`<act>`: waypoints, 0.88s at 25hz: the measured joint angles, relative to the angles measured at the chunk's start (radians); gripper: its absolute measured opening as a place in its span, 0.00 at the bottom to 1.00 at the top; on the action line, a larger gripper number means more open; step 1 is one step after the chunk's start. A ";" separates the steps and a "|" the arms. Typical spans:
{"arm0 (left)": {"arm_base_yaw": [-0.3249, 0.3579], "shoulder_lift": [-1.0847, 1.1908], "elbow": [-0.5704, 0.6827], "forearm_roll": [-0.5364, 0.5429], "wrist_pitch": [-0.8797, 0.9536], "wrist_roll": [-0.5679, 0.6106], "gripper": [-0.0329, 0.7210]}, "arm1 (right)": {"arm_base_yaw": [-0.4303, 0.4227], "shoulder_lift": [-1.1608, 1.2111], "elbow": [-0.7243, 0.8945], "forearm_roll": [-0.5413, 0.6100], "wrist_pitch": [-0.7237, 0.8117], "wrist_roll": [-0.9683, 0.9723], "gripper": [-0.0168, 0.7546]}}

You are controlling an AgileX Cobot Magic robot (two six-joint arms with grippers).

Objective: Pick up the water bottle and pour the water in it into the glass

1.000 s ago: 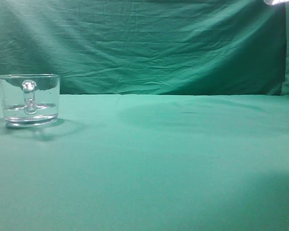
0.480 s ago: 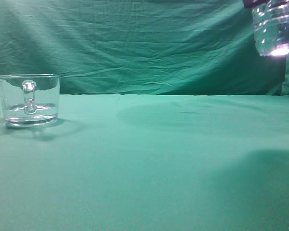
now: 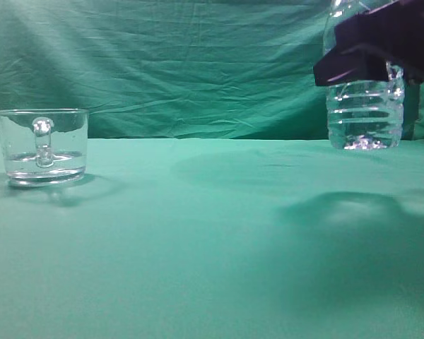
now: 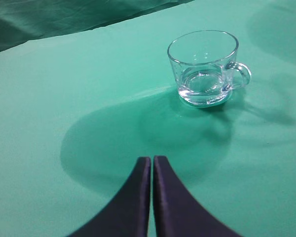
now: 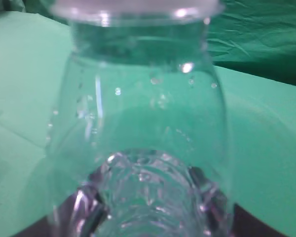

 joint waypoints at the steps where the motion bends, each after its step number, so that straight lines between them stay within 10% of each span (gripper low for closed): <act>1: 0.000 0.000 0.000 0.000 0.000 0.000 0.04 | 0.000 0.033 -0.002 0.011 -0.029 -0.019 0.43; 22: 0.000 0.000 0.000 0.000 0.000 0.000 0.04 | 0.000 0.276 -0.071 0.040 -0.221 -0.067 0.43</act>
